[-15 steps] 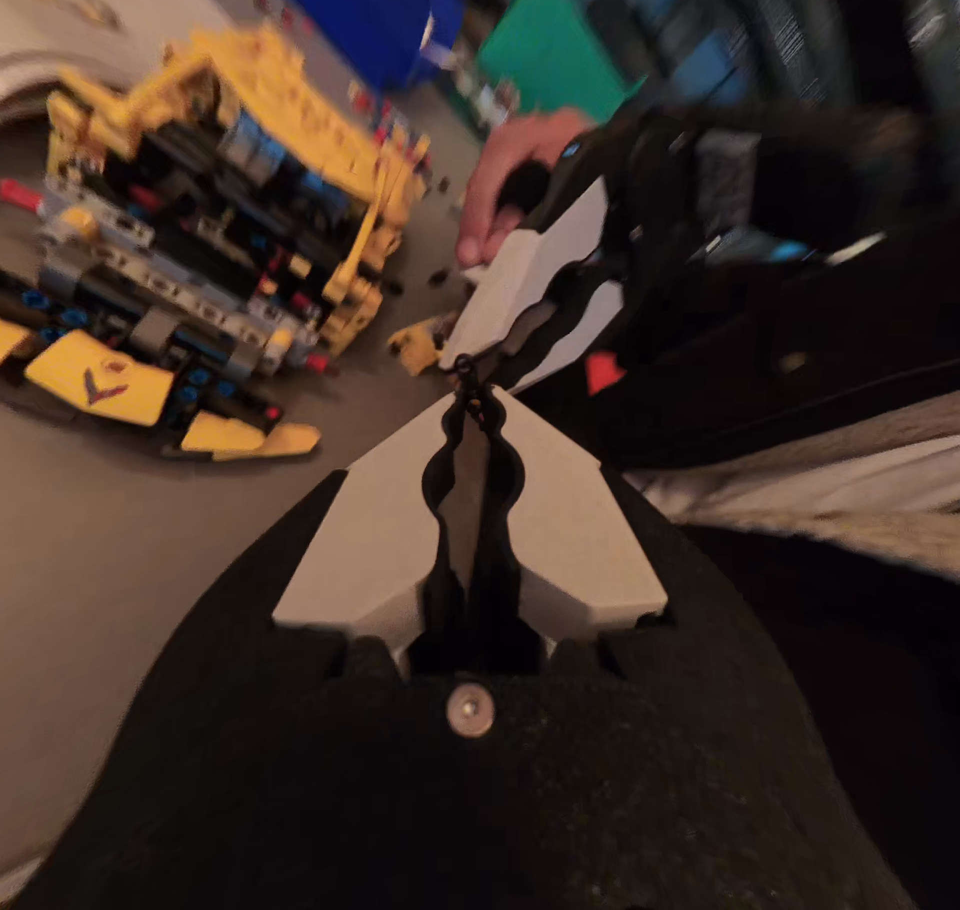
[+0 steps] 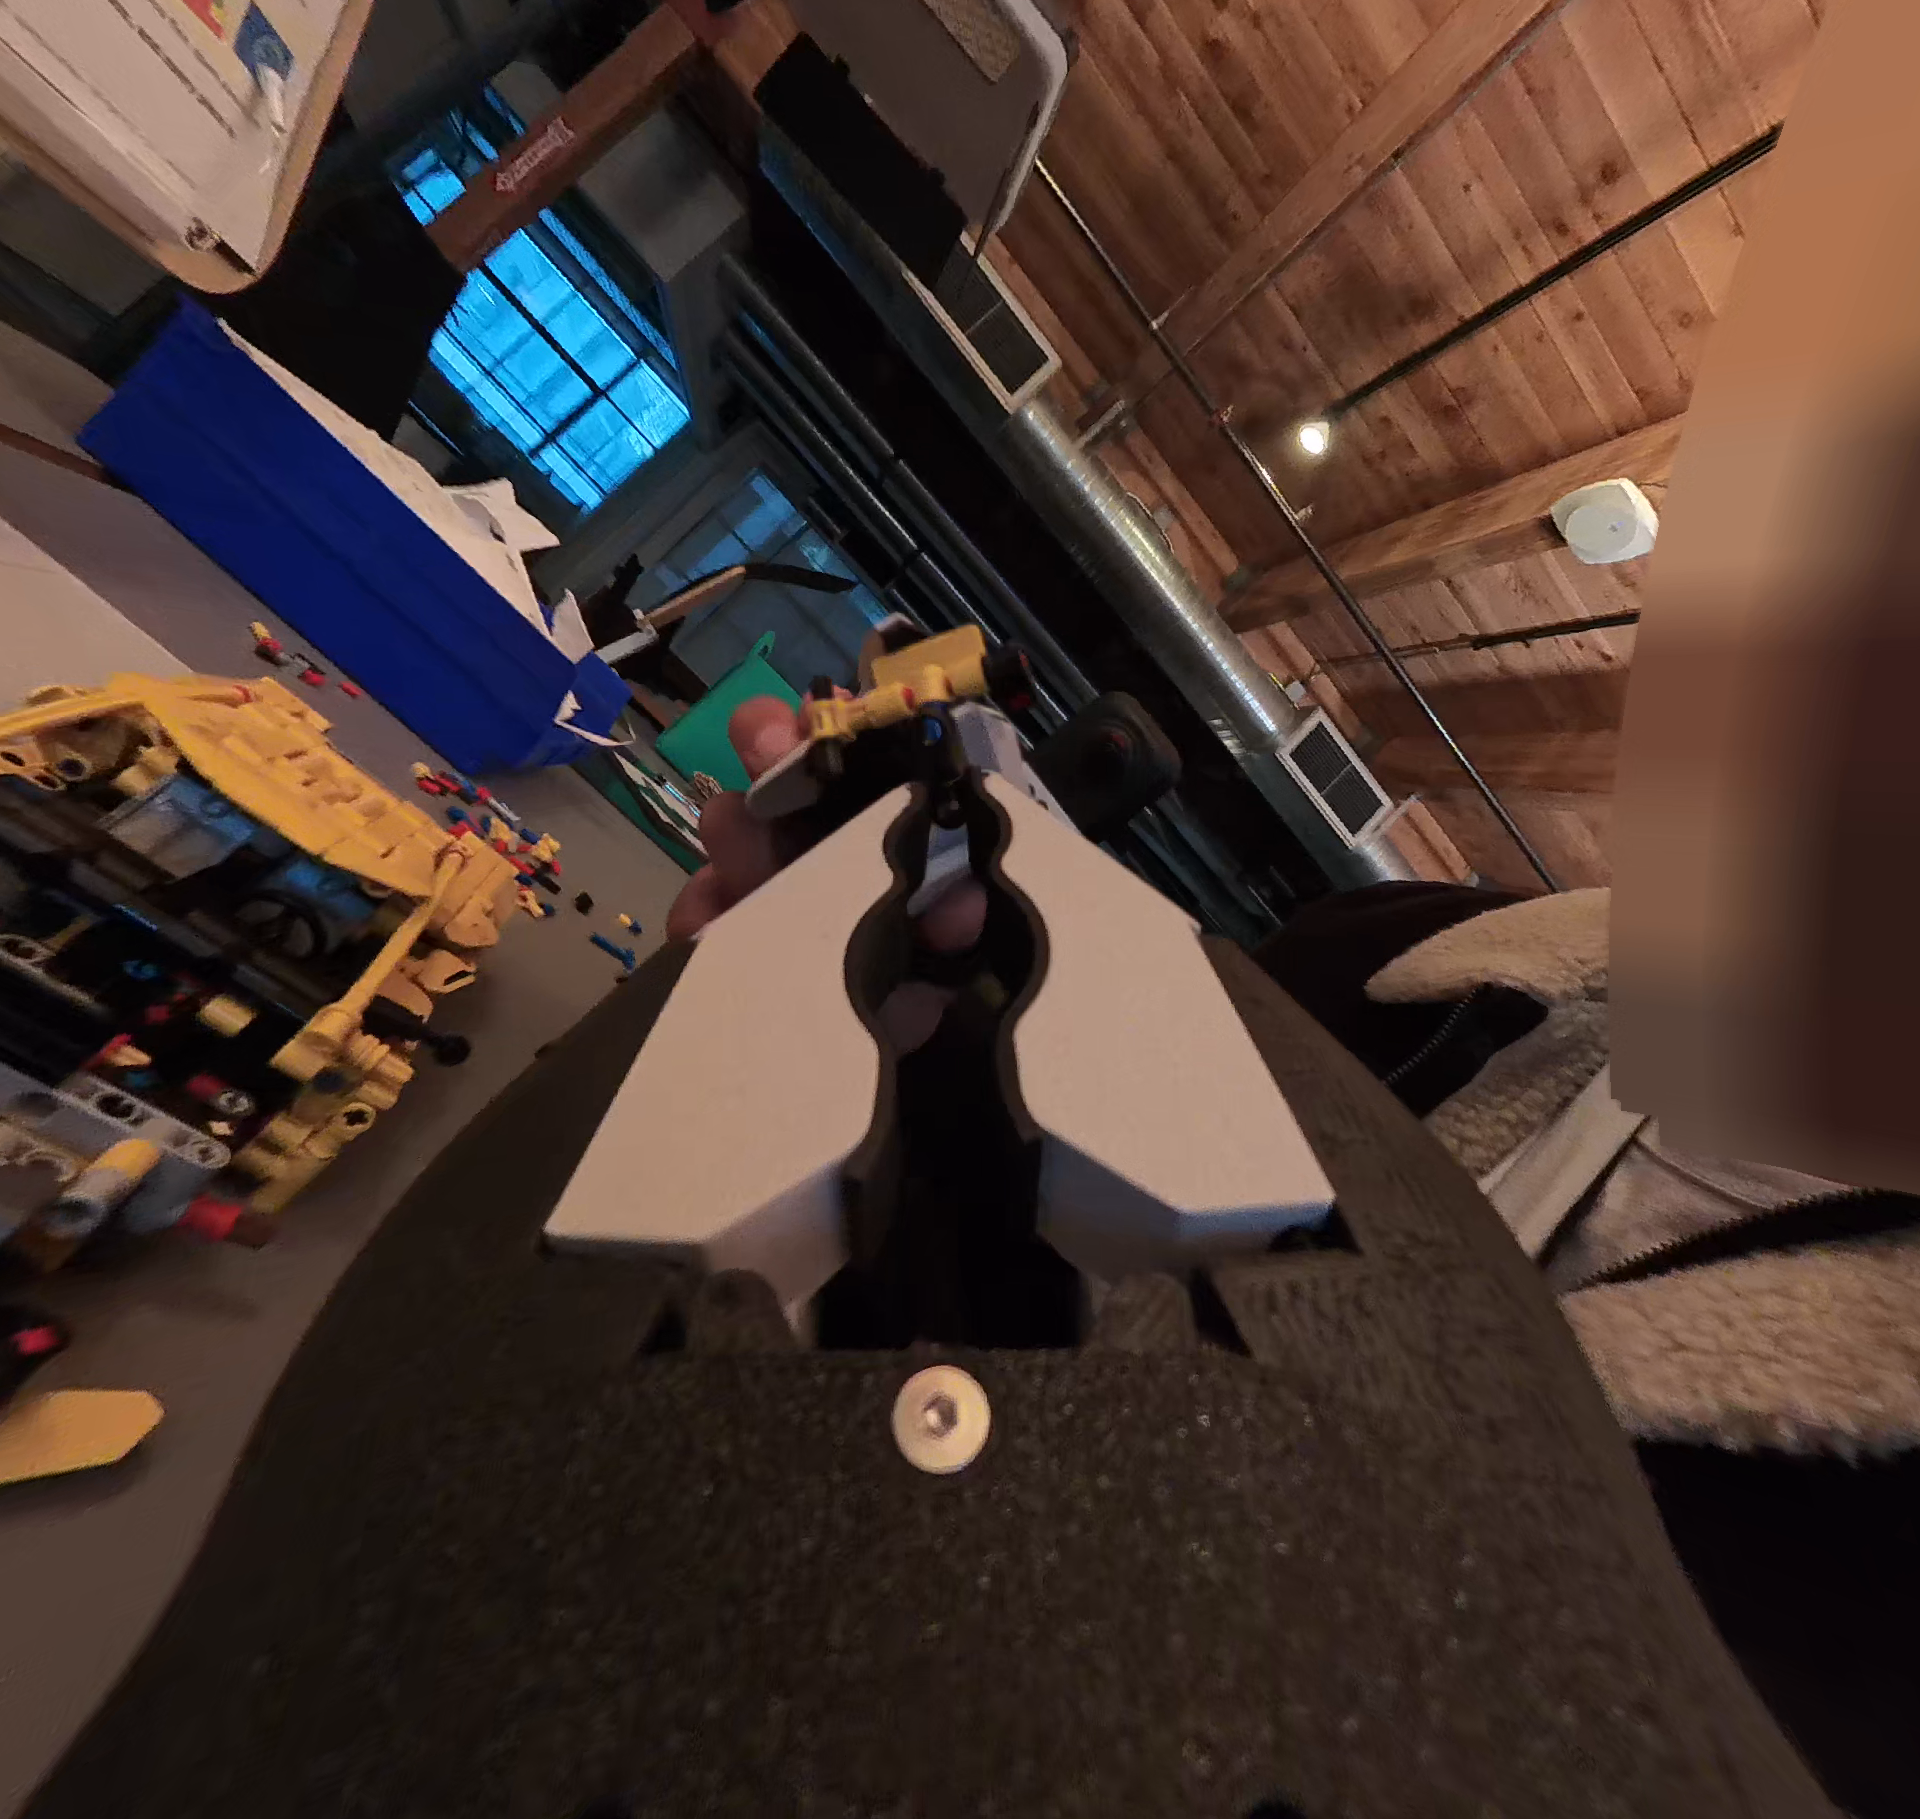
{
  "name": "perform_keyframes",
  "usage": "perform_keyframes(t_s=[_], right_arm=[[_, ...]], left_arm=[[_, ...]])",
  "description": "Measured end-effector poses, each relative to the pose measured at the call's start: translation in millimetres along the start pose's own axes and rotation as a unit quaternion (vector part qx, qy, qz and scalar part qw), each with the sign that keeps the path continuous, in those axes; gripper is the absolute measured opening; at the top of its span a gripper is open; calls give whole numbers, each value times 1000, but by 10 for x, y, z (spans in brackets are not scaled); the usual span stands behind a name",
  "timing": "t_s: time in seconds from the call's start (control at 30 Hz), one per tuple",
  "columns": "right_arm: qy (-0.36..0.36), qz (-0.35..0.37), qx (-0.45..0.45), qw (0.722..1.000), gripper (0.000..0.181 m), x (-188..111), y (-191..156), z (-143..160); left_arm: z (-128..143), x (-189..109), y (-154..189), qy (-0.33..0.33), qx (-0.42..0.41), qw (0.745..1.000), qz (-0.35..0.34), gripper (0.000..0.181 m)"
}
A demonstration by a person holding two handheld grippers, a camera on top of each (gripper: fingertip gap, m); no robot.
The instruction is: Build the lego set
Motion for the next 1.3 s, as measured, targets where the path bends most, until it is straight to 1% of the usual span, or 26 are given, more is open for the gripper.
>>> perform_keyframes(t_s=[0.13, 0.5, 0.67, 0.83, 1.03, 1.3], right_arm=[[4, -9, 17, 1000, 17, 18, -36, 25], [8, 19, -5, 1000, 17, 26, -10, 51], [8, 56, -29, 998, 17, 26, 7, 58], [3, 121, -100, 988, 17, 22, -11, 72], [-9, 104, -73, 992, 17, -6, 1, 99], [-28, 106, -94, 990, 16, -43, -33, 120]], left_arm=[[-17, 8, -48, 23, -8, 1000, -10, 6], [-32, 24, -71, 60, -37, 997, 4, 6], [-18, 54, -109, 100, -61, 993, 5, 6], [22, 97, -186, 158, -121, 980, 28, 6], [30, 89, -203, 145, -109, 983, 12, 6], [18, 66, -217, 142, -103, 985, 2, 6]])
Point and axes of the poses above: each gripper's, where its closed fingertips meet, x out along the fingers, z out of its underside, y = z × x across the jaws, the point moved 6 cm from there along -x, back along the fingers, and after that the axes turned 2 degrees about -z, right-handed, at the moved point
